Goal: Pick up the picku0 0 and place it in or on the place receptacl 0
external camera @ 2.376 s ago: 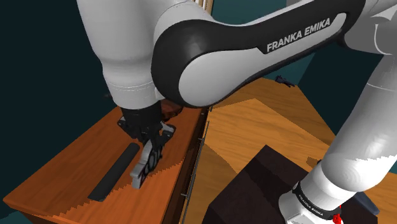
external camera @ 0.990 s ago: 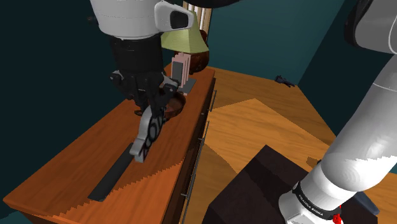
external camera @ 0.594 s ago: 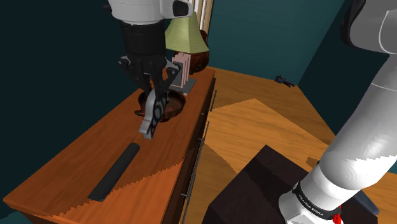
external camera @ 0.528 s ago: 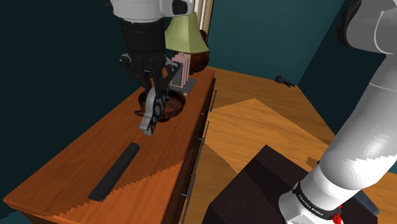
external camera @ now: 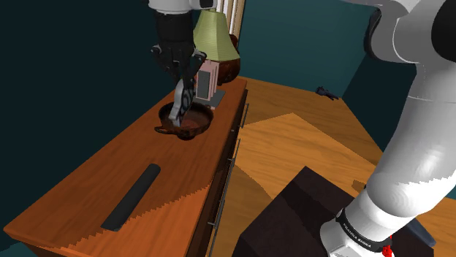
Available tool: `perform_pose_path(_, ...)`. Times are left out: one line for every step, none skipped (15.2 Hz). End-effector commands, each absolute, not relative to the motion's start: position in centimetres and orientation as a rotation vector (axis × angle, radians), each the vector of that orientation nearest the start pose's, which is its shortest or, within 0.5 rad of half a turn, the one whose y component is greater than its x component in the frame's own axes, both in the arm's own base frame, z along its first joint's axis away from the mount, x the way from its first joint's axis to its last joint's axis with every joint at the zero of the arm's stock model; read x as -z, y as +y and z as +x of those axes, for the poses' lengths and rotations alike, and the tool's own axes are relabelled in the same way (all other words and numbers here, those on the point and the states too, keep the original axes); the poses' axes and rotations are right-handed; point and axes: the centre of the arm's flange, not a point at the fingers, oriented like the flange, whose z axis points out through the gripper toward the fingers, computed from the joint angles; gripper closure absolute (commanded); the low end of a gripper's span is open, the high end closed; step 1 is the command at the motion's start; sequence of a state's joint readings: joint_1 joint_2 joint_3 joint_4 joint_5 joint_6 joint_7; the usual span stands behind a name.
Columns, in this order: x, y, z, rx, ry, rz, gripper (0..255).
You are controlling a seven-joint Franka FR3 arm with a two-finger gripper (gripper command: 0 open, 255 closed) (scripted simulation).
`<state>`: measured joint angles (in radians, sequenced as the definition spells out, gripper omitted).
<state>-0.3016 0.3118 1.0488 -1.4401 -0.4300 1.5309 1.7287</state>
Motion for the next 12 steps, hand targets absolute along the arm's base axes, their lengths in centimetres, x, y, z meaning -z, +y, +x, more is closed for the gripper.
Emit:
perform_pose_path(-58.2, 29.3, 54.2, 0.212, 1.553, -2.858, 255)
perform_pose_path(-58.3, 28.4, 55.3, 0.212, 1.553, -2.858, 255)
perform_pose_path(-58.4, 27.6, 56.3, 0.212, 1.553, -2.858, 255)
perform_pose_path(-58.5, 26.7, 57.3, 0.212, 1.553, -2.858, 255)
perform_pose_path(-58.6, 25.9, 58.3, 0.212, 1.553, -2.858, 255)
perform_pose_path(-58.7, 24.8, 59.7, 0.212, 1.553, -2.858, 255)
perform_pose_path(-58.2, 24.8, 59.7, 0.212, 1.553, -2.858, 255)
perform_pose_path(-57.7, 24.8, 59.7, 0.212, 1.553, -2.858, 255)
perform_pose_path(-57.2, 24.8, 59.7, 0.212, 1.553, -2.858, 255)
perform_pose_path(-56.6, 24.8, 59.7, 0.212, 1.553, -2.858, 255)
perform_pose_path(-56.1, 24.8, 59.7, 0.212, 1.553, -2.858, 255)
perform_pose_path(-55.6, 24.8, 59.7, 0.212, 1.553, -2.858, 255)
